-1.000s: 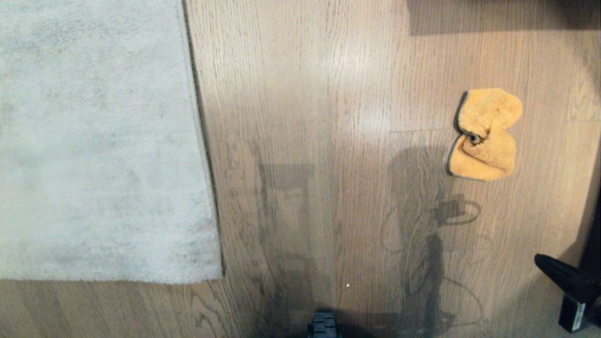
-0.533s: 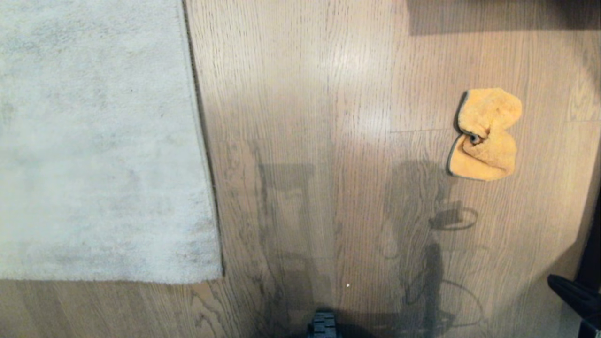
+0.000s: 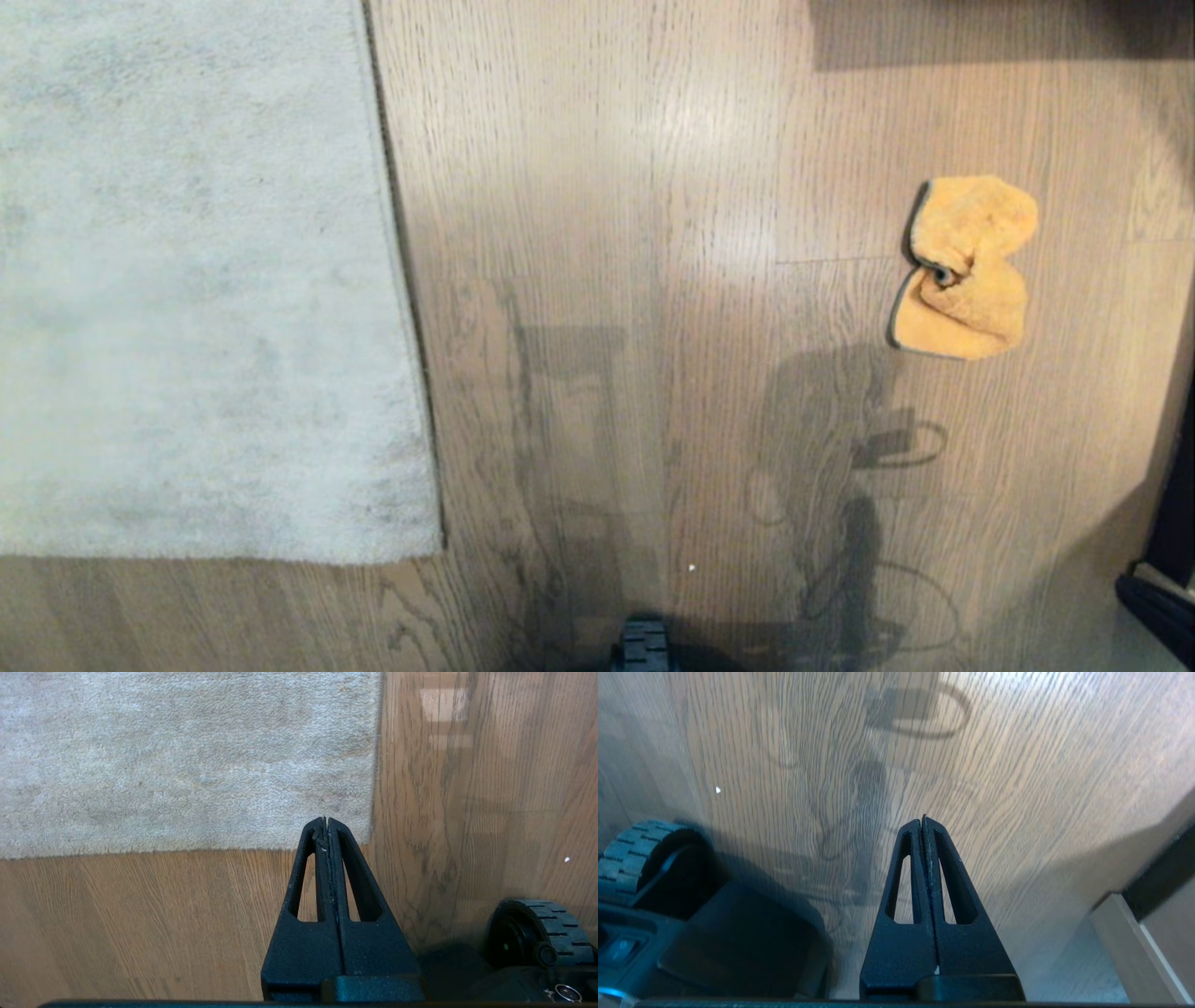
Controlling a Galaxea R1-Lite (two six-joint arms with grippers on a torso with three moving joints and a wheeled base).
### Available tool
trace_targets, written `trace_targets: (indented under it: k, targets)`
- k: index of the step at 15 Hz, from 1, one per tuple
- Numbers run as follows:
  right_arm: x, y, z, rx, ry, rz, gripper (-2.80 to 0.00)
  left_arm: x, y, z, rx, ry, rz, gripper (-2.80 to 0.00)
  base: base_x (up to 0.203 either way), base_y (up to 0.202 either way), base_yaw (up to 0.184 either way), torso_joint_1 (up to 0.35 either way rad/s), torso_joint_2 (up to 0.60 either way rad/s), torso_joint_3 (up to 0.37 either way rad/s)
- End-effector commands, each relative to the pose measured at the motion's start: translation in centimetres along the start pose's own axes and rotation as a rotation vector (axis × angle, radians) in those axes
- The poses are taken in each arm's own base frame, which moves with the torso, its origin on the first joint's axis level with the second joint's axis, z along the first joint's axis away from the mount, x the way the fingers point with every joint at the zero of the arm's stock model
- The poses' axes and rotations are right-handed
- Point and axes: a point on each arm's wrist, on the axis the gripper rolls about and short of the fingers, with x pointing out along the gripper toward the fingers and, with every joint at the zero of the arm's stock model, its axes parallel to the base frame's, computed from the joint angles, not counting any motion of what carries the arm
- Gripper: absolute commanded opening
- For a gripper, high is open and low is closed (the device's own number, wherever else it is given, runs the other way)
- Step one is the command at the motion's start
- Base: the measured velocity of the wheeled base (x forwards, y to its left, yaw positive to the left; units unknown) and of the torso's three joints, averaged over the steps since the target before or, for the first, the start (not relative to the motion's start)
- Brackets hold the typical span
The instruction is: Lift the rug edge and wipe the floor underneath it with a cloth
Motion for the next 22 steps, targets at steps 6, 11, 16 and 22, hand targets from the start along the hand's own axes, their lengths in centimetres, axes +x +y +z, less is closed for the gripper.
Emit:
trace_targets:
  k: [6,11,16,22]
  targets:
    - [-3.2,0.6,-2.0,-0.006,-0.046,-0.03,-2.8,0.0,0.0,0.0,0.0,-0.002,0.0,-2.8,0.0,0.0,0.0,0.0,0.0,0.0]
    - [-4.6,1.0,-3.7,-0.002,-0.053,-0.064,-2.8,0.0,0.0,0.0,0.0,-0.002,0.0,-2.8,0.0,0.0,0.0,0.0,0.0,0.0]
    - [-5.5,1.5,-4.9,0.007,-0.088,-0.041,-2.8,0.0,0.0,0.0,0.0,-0.001,0.0,-2.8,0.0,0.0,0.0,0.0,0.0,0.0]
    - [-6.4,1.7,-5.4,0.015,-0.196,-0.067,-2.8,0.0,0.0,0.0,0.0,-0.001,0.0,-2.8,0.0,0.0,0.0,0.0,0.0,0.0]
